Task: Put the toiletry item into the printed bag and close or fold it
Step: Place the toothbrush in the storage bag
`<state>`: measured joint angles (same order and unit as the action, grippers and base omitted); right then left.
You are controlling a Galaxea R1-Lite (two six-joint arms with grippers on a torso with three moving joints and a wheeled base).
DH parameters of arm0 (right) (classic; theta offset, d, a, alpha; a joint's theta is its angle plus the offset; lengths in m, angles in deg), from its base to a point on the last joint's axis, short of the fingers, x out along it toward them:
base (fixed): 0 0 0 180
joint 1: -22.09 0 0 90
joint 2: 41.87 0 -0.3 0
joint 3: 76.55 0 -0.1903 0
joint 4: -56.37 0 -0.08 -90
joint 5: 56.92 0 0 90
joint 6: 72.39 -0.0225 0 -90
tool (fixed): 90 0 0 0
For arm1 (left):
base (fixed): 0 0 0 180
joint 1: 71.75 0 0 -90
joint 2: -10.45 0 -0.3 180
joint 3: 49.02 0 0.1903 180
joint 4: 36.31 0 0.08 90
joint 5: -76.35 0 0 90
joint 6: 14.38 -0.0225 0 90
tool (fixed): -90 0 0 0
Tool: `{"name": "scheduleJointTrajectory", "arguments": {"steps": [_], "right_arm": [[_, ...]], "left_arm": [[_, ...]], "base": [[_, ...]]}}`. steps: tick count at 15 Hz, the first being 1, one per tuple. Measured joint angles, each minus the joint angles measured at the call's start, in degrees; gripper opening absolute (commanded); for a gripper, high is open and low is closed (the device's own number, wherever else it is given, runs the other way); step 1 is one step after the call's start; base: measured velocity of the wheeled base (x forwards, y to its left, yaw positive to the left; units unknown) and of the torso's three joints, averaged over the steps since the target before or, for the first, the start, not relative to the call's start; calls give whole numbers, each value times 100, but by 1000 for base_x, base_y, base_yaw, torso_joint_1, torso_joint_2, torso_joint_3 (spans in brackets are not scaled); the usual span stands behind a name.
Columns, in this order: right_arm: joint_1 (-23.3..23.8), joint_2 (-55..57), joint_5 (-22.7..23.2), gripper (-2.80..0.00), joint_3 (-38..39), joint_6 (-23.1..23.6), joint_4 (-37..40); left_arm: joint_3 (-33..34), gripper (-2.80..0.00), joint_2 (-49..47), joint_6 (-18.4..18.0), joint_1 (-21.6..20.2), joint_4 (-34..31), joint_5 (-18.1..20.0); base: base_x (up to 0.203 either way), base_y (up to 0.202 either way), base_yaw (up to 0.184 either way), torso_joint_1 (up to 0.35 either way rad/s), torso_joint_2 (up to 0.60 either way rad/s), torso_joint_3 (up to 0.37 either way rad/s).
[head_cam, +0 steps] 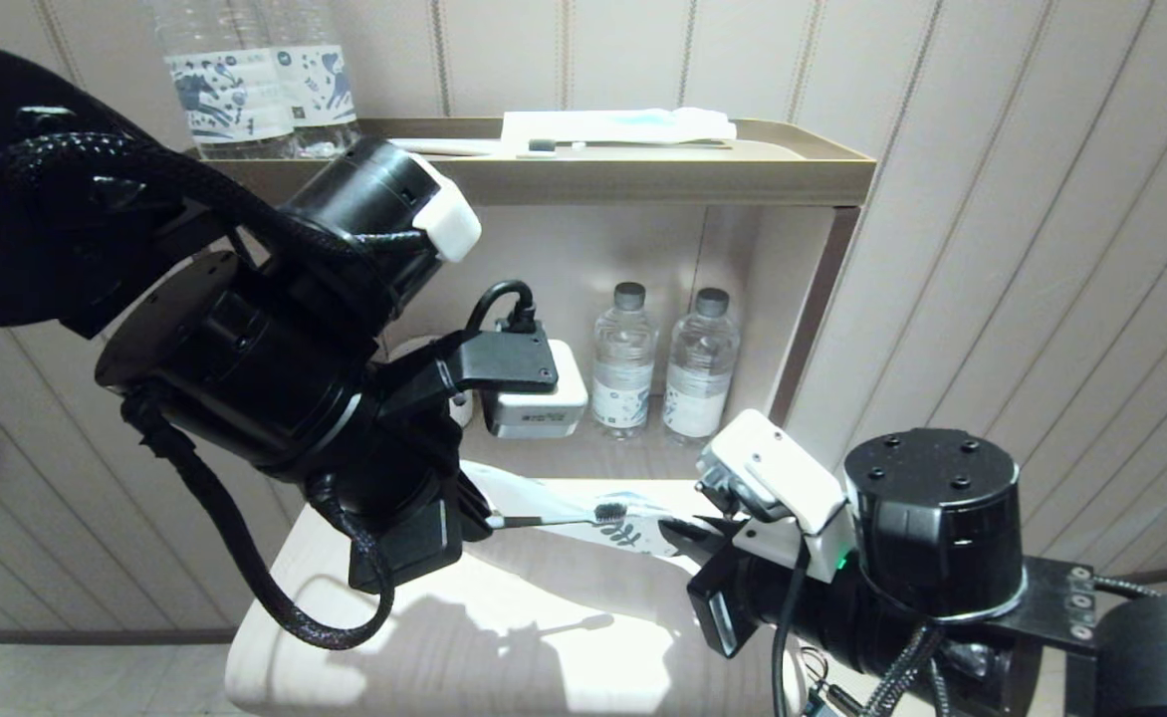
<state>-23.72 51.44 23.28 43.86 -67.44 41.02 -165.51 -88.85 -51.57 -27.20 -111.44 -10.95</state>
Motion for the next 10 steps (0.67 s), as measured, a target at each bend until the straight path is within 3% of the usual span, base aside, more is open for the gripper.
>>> {"name": "scheduleJointTrajectory", "arguments": {"steps": [10], "right_arm": [[-11, 2, 1, -280, 55, -16, 1]], "left_arm": [[-116, -280, -75, 13, -17, 4, 2]], "base": [[0, 0, 0, 0, 0, 0]]}}
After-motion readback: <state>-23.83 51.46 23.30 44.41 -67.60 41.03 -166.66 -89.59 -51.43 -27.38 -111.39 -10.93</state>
